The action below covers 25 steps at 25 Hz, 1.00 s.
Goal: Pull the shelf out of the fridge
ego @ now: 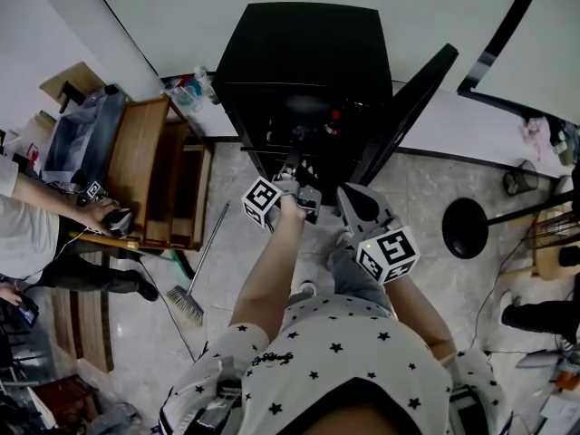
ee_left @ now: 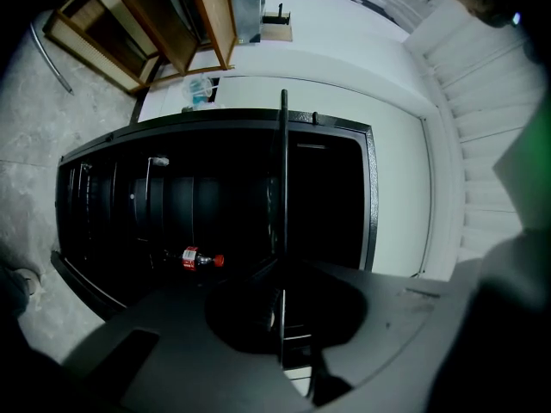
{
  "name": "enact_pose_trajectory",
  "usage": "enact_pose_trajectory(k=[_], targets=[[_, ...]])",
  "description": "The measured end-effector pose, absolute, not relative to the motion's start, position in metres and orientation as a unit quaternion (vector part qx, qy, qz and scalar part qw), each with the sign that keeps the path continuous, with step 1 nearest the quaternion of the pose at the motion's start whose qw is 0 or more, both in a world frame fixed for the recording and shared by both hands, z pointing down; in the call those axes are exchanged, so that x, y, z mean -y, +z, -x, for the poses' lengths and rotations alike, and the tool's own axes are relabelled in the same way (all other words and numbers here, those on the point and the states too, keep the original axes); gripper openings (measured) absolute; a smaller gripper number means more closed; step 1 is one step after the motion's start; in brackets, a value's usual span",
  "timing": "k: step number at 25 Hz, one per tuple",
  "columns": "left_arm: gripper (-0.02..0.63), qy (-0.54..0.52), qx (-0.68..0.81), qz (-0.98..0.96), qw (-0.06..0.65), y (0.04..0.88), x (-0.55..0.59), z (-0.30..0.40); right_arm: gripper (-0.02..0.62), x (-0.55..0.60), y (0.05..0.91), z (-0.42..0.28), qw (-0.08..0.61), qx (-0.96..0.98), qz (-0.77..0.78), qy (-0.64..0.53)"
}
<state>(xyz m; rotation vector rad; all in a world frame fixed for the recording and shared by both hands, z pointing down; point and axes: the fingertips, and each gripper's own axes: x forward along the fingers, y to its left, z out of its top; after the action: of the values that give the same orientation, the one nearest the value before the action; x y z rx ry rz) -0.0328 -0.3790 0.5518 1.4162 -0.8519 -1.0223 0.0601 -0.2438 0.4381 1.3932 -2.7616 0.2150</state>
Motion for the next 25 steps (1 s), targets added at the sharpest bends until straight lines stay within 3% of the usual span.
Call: enact_pose_trajectory(k=[25], targets=[[0.031,-0.442,0.366,-0.599,0.558,0.554,0.338,0.042,-0.006,0.221,0.437,-0.054,0.024,0.887,-0.457,0.066]])
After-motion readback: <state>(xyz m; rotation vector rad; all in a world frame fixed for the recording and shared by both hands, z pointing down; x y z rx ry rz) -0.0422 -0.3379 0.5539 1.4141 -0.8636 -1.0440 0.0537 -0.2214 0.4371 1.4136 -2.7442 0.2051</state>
